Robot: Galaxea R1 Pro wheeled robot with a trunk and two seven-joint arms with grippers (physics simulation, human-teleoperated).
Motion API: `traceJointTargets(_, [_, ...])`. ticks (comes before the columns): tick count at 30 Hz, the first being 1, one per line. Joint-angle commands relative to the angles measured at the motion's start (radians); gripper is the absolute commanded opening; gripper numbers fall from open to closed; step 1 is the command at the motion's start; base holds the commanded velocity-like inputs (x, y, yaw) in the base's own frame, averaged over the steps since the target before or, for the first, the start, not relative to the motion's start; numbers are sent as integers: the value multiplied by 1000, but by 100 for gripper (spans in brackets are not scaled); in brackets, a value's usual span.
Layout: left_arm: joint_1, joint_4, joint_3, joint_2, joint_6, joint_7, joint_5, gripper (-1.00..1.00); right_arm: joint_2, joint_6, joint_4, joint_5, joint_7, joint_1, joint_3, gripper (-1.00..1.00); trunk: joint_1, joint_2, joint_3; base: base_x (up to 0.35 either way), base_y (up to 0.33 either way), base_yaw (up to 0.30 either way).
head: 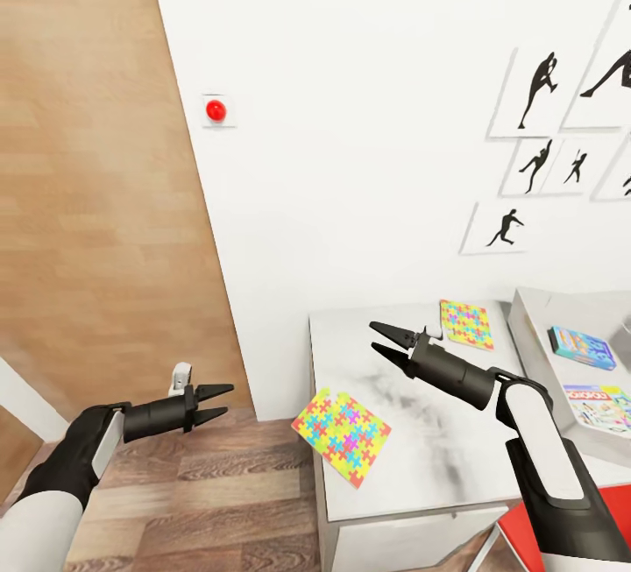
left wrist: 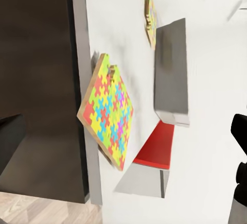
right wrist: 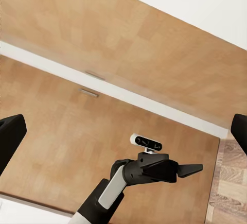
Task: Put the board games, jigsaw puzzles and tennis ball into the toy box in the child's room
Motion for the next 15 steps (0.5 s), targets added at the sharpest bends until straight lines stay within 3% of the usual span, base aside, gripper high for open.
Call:
traceJointTargets(1, [-1,0,1,-1,6,-2,0,100,0,4,0,10,10,-1,-1,100,0,-1,0,-20,-40,12])
traceJointTargets(15, [-1,0,-1,-1,6,-2,0,100,1,4,0,10,9,-1,-1,100,0,-1,9,-4,-8,2])
